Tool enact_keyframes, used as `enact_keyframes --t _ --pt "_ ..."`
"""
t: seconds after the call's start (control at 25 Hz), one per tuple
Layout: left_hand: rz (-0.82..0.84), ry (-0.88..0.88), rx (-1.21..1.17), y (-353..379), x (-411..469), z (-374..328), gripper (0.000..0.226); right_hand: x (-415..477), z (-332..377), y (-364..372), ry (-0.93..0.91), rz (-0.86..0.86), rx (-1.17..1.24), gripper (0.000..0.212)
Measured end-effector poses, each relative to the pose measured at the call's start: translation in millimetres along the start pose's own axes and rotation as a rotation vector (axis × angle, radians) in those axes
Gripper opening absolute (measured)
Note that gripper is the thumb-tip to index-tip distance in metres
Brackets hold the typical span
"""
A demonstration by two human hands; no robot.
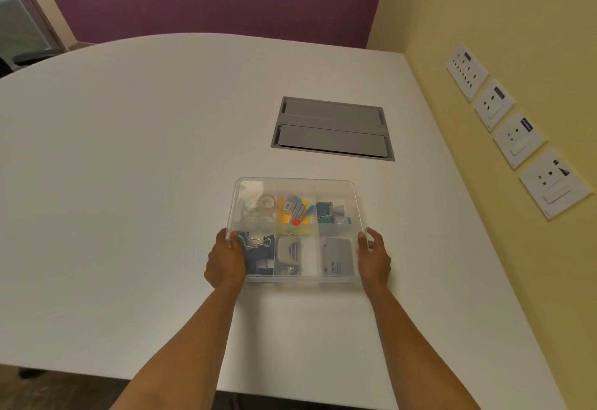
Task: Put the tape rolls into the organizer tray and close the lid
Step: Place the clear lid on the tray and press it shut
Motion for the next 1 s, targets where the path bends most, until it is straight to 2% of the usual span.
enact_keyframes --t 0.12,0.32,0.52,0.76,0.84,0.92,1.0 --pt "0.007 -0.141 -0.287 0 -4 13 0.047 -14 -13 -1 0.149 -0.035 0.296 0.036" --pt "-0.026 -0.235 -0.581 6 -22 24 0.045 -48 -31 6 0.243 -0.021 0.503 0.037" --pt "-0.023 -0.232 -0.55 6 -21 26 0.049 -52 -30 4 0.174 0.023 0.501 0.038" --pt "-0.009 -0.22 -0.461 4 -19 25 0.046 -53 -24 0 0.154 -0.004 0.31 0.041" --pt "-0.007 -0.111 -0.314 0 -18 21 0.045 -52 -16 -5 0.006 -0.015 0.062 0.045" --pt "-0.031 0.197 -0.04 -2 -20 15 0.05 -54 -2 -7 -0.326 -0.015 -0.28 0.046" --pt "0.072 0.527 0.218 6 -31 6 0.055 -58 12 2 -0.636 0.179 -0.46 0.042"
Point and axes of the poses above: each hand's wrist, its own x-axis towards the middle knuckle, its own y-axis out of the palm, z = x × y, the point moved 3 cm from there along x, towards the middle knuckle, and after that the axes turned 4 degrees about -y, right-handed, at the moved point
